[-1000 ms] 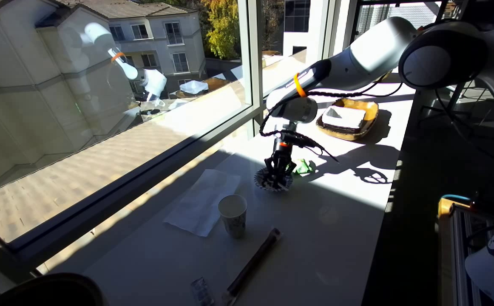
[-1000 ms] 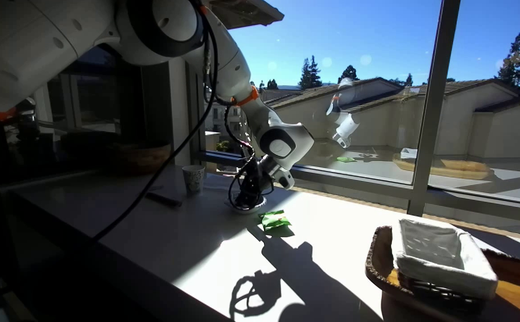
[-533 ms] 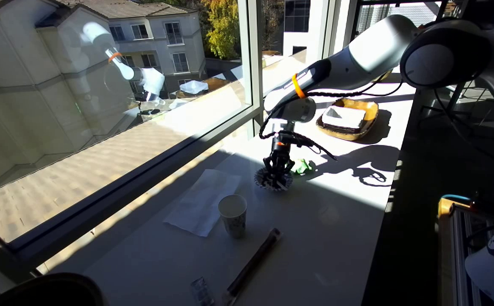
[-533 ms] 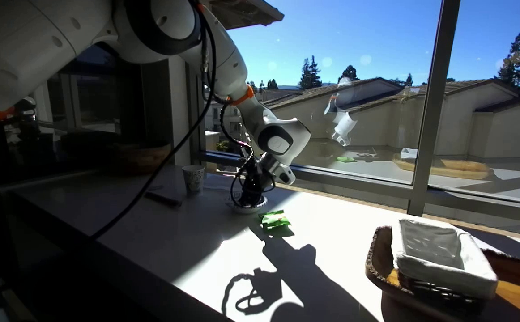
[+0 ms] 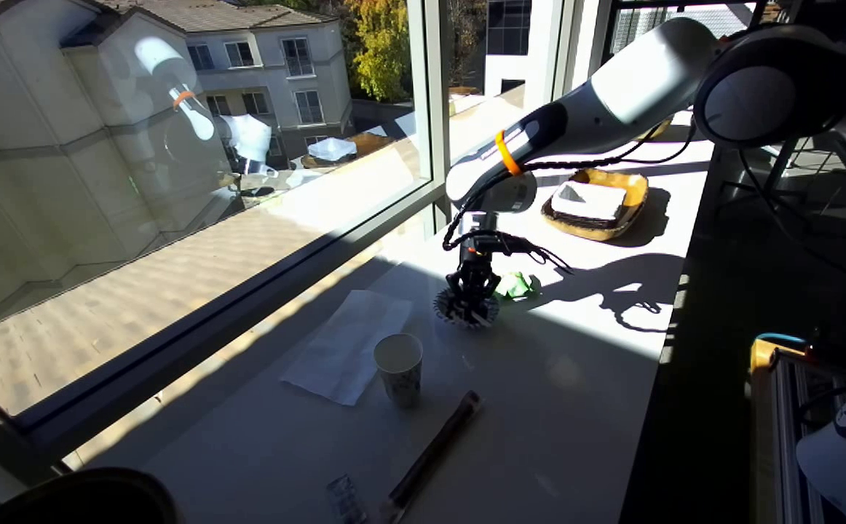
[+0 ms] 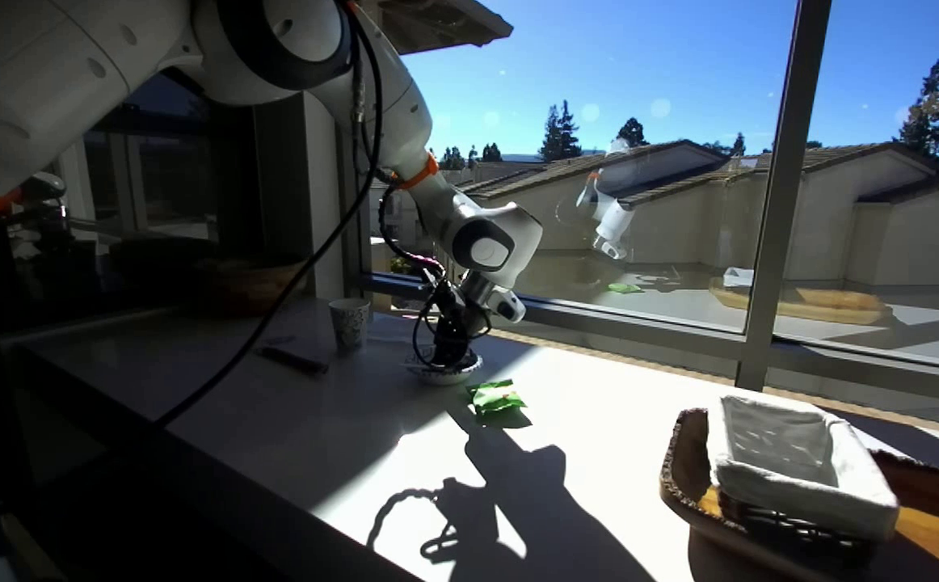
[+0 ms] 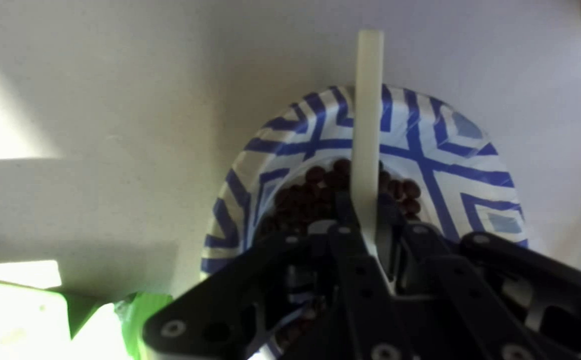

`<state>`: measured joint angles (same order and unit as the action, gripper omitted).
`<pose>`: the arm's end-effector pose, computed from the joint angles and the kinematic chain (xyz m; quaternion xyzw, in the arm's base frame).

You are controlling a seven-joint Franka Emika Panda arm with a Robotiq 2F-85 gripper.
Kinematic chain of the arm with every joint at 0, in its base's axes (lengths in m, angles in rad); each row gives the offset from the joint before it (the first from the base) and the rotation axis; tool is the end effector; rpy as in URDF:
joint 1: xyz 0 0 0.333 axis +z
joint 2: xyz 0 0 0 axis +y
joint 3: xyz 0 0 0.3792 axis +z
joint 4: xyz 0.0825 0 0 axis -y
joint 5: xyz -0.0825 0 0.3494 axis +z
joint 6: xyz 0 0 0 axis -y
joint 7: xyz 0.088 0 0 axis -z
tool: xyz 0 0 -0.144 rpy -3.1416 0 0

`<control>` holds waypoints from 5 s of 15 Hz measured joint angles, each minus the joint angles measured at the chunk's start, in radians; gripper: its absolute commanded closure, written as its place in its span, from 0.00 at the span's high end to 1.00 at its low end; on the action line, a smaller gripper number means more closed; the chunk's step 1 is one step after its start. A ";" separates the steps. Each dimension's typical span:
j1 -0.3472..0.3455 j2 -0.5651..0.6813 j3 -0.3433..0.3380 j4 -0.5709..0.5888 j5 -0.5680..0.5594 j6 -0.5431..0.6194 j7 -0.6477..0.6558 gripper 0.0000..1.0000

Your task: Use the white spoon to place some coffee beans into the coffee cup.

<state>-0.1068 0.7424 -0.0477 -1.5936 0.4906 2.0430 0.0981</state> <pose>0.6748 -0.0582 0.2174 -0.9387 0.2573 0.1350 0.1854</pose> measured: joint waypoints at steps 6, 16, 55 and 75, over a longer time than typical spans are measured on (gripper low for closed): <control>0.044 -0.041 0.003 -0.064 -0.063 0.099 0.041 0.04; 0.098 -0.111 0.011 -0.194 -0.134 0.292 0.077 0.04; 0.307 -0.488 0.027 -0.510 -0.622 0.404 0.340 0.04; 0.369 -0.419 0.156 -0.395 -0.646 0.376 0.238 0.04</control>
<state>0.2627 0.3238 0.1083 -1.9886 -0.1554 2.4187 0.3356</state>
